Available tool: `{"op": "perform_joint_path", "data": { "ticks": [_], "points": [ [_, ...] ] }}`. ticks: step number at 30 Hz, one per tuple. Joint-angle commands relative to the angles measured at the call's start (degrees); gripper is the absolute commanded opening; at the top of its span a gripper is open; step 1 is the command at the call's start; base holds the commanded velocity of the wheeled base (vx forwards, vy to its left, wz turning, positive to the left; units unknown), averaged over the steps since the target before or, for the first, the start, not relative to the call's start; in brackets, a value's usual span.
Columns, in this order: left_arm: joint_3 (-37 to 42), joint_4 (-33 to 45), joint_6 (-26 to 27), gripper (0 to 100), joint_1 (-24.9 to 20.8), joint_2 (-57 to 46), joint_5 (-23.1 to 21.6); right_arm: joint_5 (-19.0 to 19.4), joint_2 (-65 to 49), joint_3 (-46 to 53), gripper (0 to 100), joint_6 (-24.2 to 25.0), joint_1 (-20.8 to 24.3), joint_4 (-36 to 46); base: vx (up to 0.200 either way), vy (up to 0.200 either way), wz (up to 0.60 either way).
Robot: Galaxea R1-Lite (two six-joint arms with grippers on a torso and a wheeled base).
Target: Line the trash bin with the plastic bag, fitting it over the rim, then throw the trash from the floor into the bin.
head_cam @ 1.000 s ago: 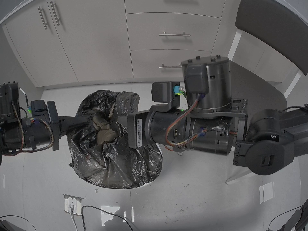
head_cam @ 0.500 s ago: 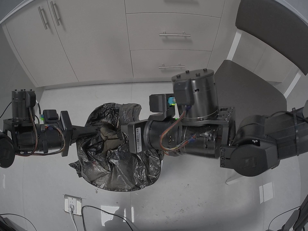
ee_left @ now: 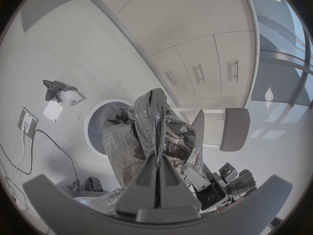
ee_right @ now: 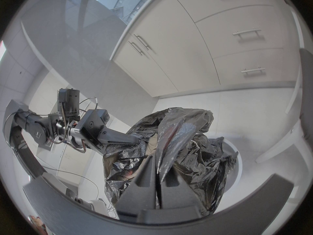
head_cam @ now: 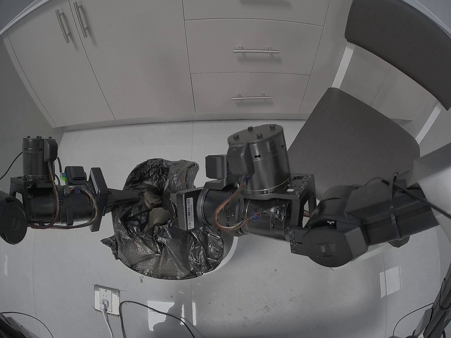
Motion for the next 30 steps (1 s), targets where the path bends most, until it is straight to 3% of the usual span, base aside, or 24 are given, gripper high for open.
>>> {"op": "perform_joint_path", "data": {
  "ticks": [1, 27, 30],
  "points": [
    [-0.2, -1.5, 0.3, 0, 0.1, 2.8, 0.0, 0.0, 2.6, -0.8, 0, 2.2, -1.0, -0.2, 0.0, 0.0, 0.0],
    [-0.4, -21.9, 0.5, 0, 0.0, 22.5, 0.3, -0.1, 13.9, -5.3, 0, 3.7, -6.6, -4.7, 0.0, 0.0, 0.0],
    [-1.0, -24.3, 0.5, 0, 0.1, 24.7, 0.3, -1.6, 15.2, -5.5, 0, 3.9, -6.6, -4.8, 0.0, 0.0, 0.0]
  ]
}}
